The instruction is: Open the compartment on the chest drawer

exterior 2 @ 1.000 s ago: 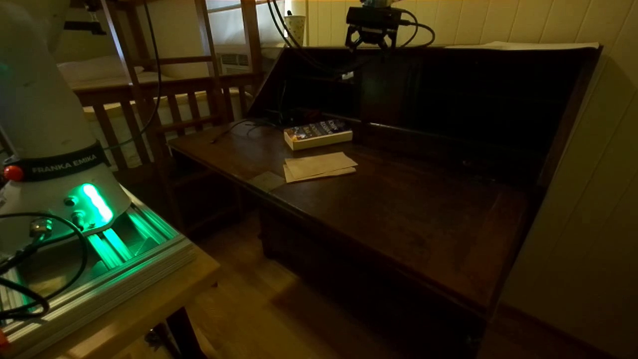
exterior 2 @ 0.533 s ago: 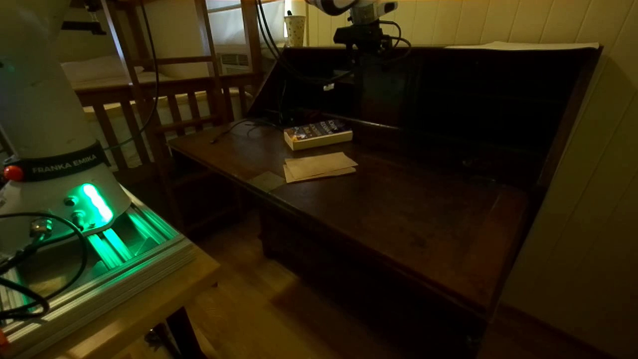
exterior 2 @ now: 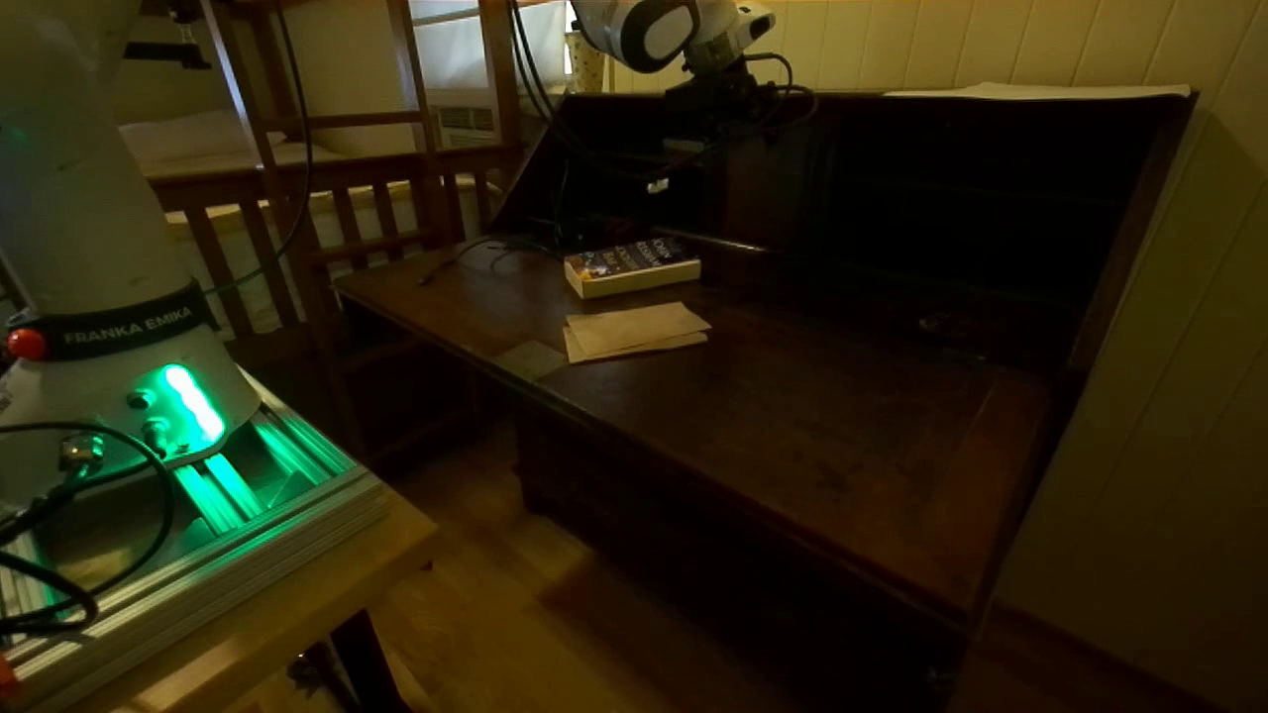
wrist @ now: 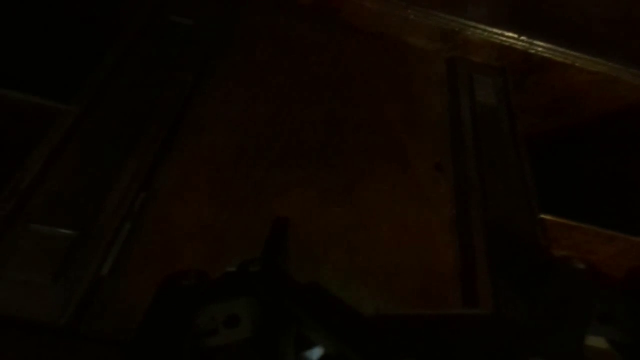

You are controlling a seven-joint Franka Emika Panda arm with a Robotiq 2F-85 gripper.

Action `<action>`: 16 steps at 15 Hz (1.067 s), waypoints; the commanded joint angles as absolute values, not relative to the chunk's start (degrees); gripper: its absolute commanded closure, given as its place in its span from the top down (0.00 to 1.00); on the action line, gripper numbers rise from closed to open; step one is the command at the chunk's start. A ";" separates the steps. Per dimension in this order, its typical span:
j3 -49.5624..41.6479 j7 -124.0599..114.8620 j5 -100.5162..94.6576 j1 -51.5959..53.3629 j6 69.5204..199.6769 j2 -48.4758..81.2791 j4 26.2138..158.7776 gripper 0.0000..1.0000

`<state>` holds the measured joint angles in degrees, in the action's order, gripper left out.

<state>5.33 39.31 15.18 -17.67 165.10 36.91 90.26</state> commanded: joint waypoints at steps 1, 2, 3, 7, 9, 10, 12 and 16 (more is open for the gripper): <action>9.82 44.84 15.47 -20.69 172.32 37.74 91.38 1.00; 10.94 44.77 15.89 -21.64 171.31 37.75 91.44 1.00; 13.83 46.18 16.82 -23.96 164.69 36.71 91.67 1.00; 14.01 43.30 16.33 -25.76 149.66 27.46 100.96 1.00; 8.80 38.05 14.38 -22.71 144.98 21.46 106.85 1.00; 6.50 35.71 12.99 -21.22 143.43 19.04 109.22 1.00; 2.25 30.88 10.07 -18.68 140.22 13.50 114.55 1.00; -4.67 17.85 1.91 -14.49 133.40 1.61 124.78 1.00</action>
<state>-0.39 27.34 7.89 -17.68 137.12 12.21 114.81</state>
